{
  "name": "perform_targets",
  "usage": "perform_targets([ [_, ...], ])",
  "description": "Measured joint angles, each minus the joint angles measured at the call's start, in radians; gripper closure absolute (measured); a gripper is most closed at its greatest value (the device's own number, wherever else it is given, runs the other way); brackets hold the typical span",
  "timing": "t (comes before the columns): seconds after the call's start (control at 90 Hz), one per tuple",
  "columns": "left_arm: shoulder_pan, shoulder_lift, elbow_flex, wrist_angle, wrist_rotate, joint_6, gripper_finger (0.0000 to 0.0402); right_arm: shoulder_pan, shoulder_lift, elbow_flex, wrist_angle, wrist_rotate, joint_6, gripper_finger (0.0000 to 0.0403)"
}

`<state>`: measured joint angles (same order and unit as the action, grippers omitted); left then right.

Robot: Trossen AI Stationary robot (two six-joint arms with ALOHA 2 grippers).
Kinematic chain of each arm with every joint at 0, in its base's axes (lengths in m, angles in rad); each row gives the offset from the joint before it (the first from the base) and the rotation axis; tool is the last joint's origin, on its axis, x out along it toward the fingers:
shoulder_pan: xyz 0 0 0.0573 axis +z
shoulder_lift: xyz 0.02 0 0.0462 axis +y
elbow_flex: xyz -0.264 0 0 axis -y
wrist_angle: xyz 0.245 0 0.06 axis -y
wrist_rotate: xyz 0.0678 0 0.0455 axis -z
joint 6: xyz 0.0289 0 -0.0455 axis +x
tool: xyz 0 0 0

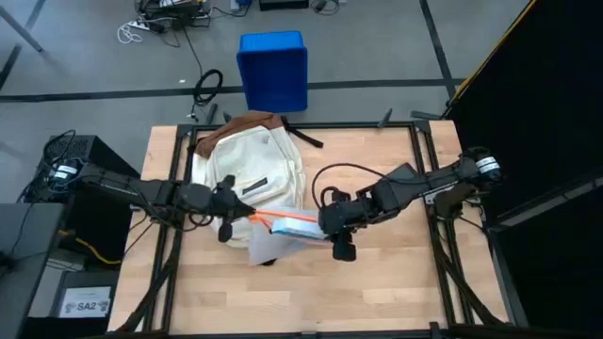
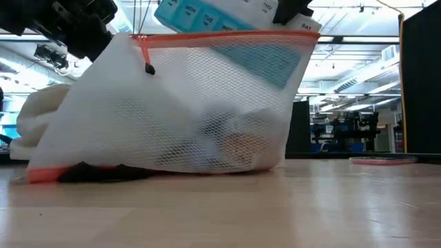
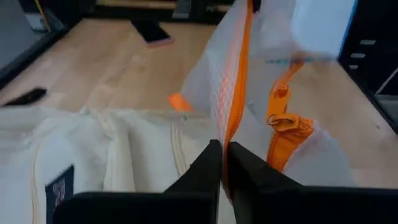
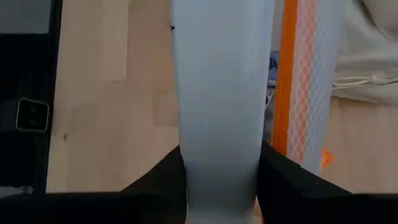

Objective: Unpack backpack
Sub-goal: Put the white medicine organizer into the zip bag

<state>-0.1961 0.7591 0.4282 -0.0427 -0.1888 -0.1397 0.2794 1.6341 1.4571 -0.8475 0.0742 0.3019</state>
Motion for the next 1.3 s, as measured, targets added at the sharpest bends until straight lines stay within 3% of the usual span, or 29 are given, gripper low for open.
perform_targets([
  [0.3,0.0,-0.001,0.0,0.053,0.078,0.01,0.0402,-0.049,0.029,0.001,-0.073,0.087,-0.016,0.0291],
  [0.522,0.0,-0.006,0.015,0.05,0.079,0.006,0.0402,-0.094,0.03,0.001,-0.066,0.085,-0.016,0.0292],
  [0.778,-0.026,-0.013,0.118,0.019,0.095,0.004,0.04,-0.1,0.033,0.001,-0.065,0.08,-0.016,0.0292],
  [1.022,-0.105,0.073,0.167,0.057,0.094,0.032,0.0399,-0.106,0.033,0.001,-0.034,0.079,-0.019,0.0292],
  [1.167,-0.148,0.174,0.168,0.121,0.072,0.05,0.0383,-0.122,0.033,0.001,0.009,0.061,-0.024,0.0293],
  [1.3,-0.19,0.231,0.22,0.069,-0.064,0.045,0.0377,-0.139,0.033,0.001,0.033,0.054,-0.024,0.0293],
])
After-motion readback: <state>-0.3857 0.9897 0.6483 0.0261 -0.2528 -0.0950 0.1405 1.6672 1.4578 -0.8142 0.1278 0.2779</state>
